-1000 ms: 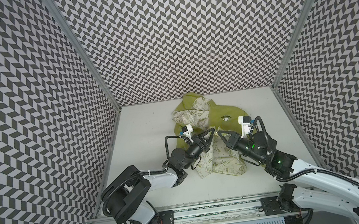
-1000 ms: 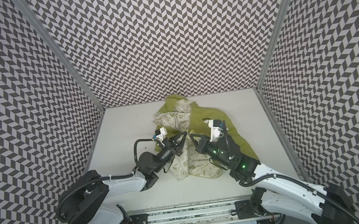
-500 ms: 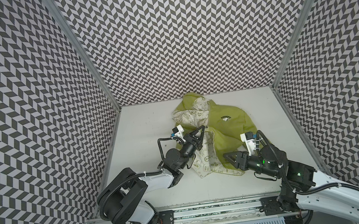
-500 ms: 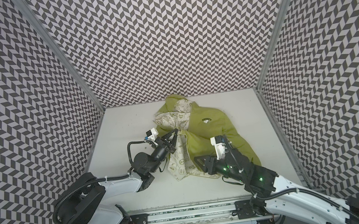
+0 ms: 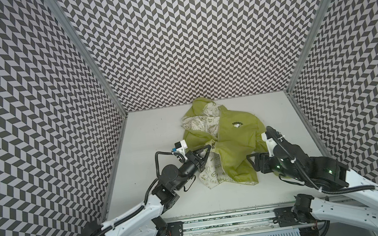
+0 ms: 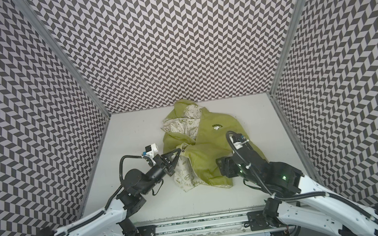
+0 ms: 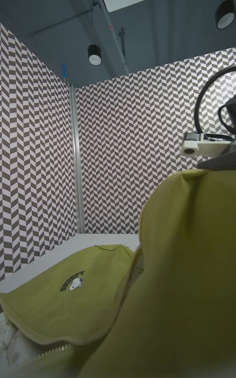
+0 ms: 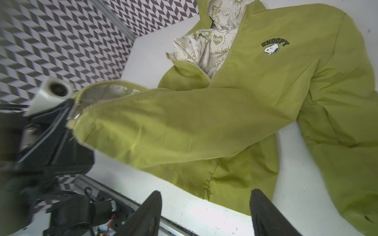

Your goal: Zip up the jacket

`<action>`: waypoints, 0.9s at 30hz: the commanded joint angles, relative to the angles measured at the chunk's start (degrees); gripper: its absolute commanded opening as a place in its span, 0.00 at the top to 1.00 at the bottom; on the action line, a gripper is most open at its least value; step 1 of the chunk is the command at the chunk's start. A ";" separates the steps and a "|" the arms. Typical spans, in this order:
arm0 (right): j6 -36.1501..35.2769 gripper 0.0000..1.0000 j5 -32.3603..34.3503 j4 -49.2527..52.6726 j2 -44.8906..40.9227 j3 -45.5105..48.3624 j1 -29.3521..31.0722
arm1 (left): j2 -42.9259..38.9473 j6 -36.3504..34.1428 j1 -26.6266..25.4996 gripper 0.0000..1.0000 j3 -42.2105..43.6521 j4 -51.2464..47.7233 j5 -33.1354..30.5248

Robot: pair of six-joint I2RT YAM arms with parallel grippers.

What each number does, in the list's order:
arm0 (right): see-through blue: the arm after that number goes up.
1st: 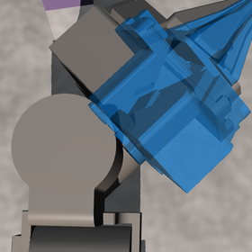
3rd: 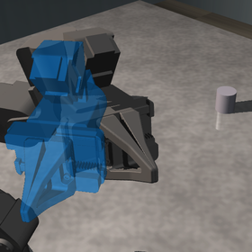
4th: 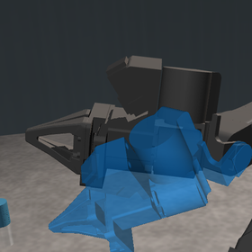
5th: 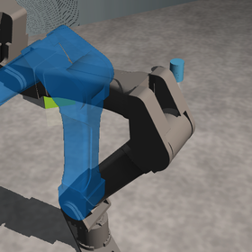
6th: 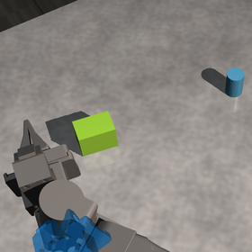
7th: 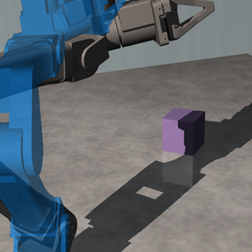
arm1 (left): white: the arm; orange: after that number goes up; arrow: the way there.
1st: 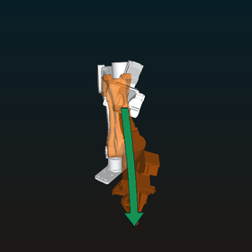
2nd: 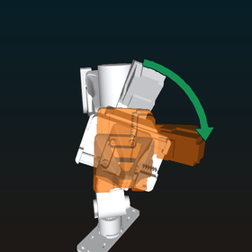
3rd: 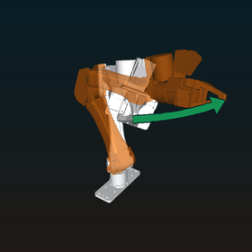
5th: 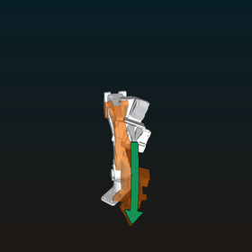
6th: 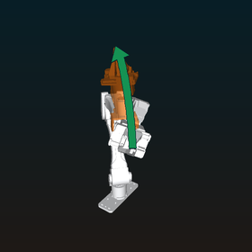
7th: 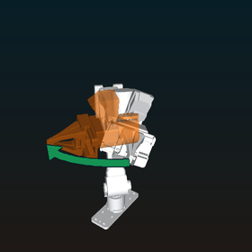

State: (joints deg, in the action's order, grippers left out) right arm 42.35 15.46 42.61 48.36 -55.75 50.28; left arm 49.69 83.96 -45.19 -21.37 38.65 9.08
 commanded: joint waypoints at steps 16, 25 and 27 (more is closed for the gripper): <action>-7.46 0.20 -16.30 12.22 30.32 -24.48 -21.31 | -21.90 1.38 -1.01 1.00 2.54 -43.56 -0.02; -10.92 0.18 -20.18 6.92 39.38 -27.52 -29.52 | -22.09 5.03 -4.35 1.00 5.45 -45.03 -0.27; -11.14 0.20 -19.75 7.50 43.21 -29.82 -30.86 | -22.14 5.71 -4.86 1.00 6.16 -45.49 -0.29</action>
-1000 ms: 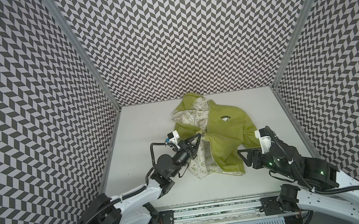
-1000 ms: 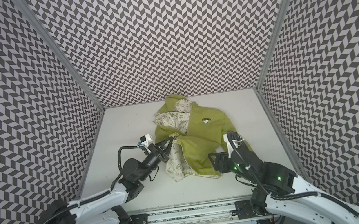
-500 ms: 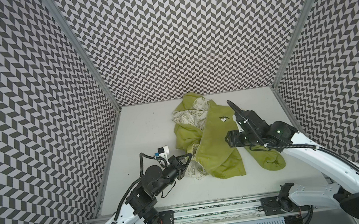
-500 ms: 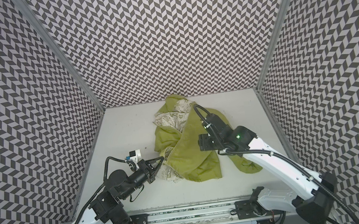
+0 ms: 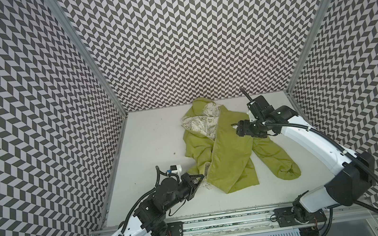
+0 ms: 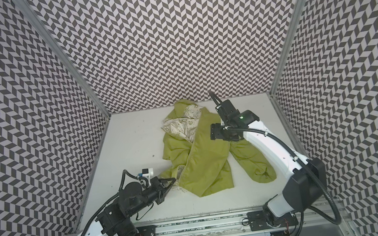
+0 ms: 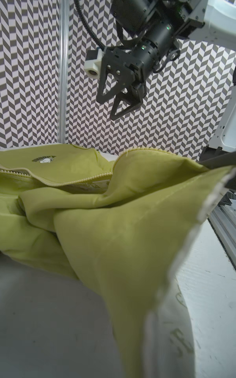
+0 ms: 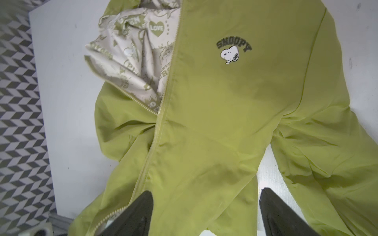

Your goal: Zip up the jacket

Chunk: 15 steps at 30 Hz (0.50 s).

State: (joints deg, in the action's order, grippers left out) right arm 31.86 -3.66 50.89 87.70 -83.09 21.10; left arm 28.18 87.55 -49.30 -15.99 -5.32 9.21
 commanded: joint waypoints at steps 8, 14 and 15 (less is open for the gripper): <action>-1.78 0.16 13.22 5.12 17.30 -12.97 -7.69 | -4.02 4.29 -2.29 1.00 3.10 -2.69 -3.32; 0.51 0.16 2.97 0.70 22.12 -10.43 -17.26 | -6.56 4.73 -2.29 1.00 3.61 -4.00 -4.51; 0.61 0.16 0.12 -1.24 22.53 -9.24 -18.47 | -6.90 4.82 -2.30 1.00 3.68 -4.22 -4.47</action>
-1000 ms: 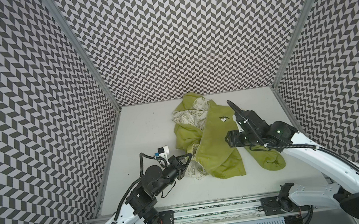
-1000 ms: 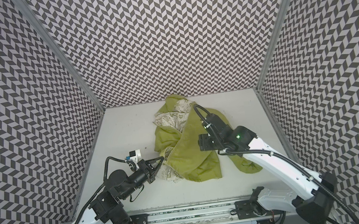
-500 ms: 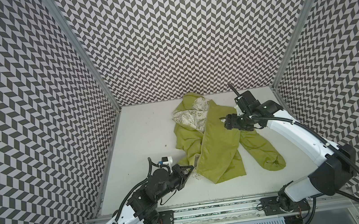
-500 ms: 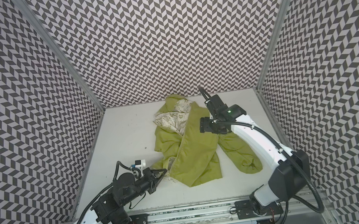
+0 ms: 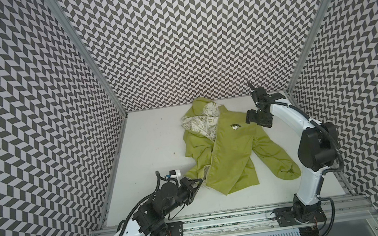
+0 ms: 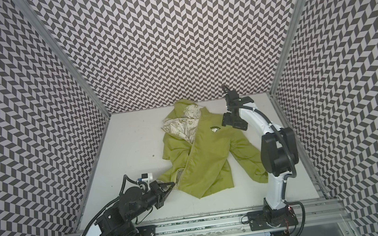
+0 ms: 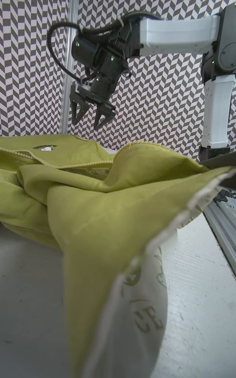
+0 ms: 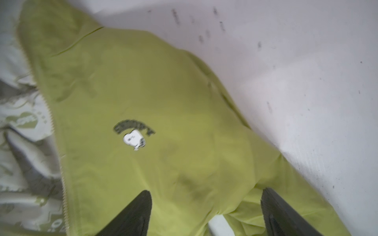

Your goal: Zip up the jacket

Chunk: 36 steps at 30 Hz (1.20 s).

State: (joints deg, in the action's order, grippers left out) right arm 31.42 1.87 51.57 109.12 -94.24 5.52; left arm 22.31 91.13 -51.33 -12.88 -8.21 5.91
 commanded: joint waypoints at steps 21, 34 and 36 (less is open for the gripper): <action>-1.28 0.61 -29.68 -15.19 9.69 6.07 -5.52 | -1.06 0.40 2.67 1.00 -1.99 -3.70 -3.99; 26.36 1.00 -38.67 -45.40 5.11 20.11 6.47 | 11.06 -10.06 19.45 1.00 -10.80 -3.83 9.06; 31.07 1.00 -36.96 -50.13 5.78 18.58 9.64 | 13.25 -11.72 22.36 1.00 -12.47 -3.46 11.32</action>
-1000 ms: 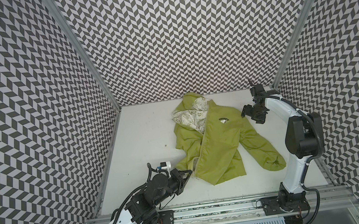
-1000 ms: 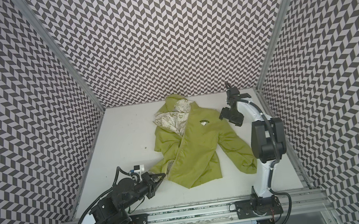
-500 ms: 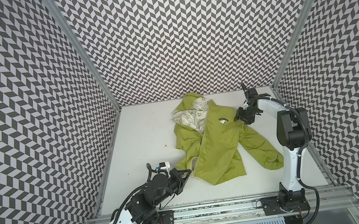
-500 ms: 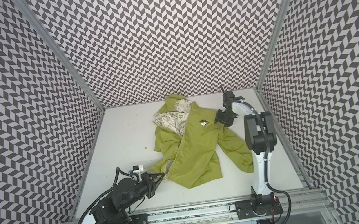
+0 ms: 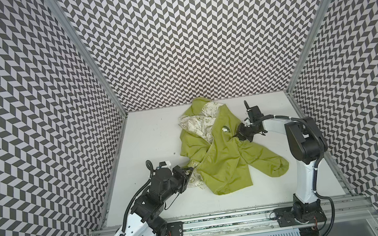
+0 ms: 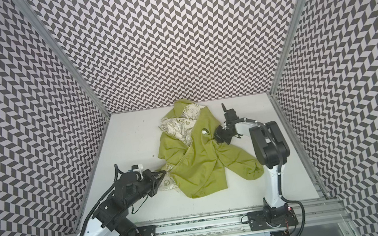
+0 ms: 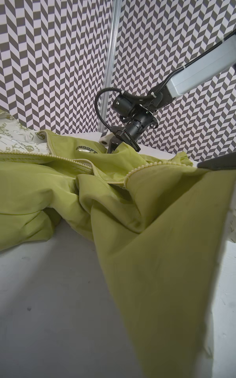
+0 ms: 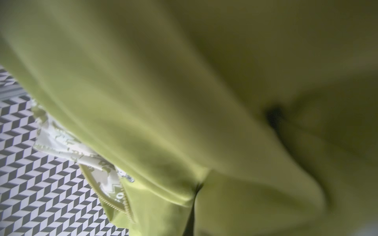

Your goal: Zip up the jacket

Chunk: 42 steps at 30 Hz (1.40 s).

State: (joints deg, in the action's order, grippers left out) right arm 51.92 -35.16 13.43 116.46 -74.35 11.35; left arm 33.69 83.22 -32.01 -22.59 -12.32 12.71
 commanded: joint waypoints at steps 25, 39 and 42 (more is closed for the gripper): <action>27.17 1.00 1.73 -57.40 -11.33 20.31 -1.60 | 26.48 -20.19 22.06 1.00 -26.34 -2.58 28.69; -19.11 0.43 18.26 22.52 -25.37 8.71 -4.41 | 16.24 -10.45 5.66 1.00 -9.17 2.32 13.70; -21.07 0.40 23.54 31.06 -24.96 3.11 -4.42 | 15.32 -8.93 4.52 1.00 -5.71 3.65 11.69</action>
State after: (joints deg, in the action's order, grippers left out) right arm 39.86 -20.80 25.12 92.14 -68.25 7.11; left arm 49.91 71.44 -26.70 -30.46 -11.31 29.19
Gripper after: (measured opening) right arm 0.596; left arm 0.048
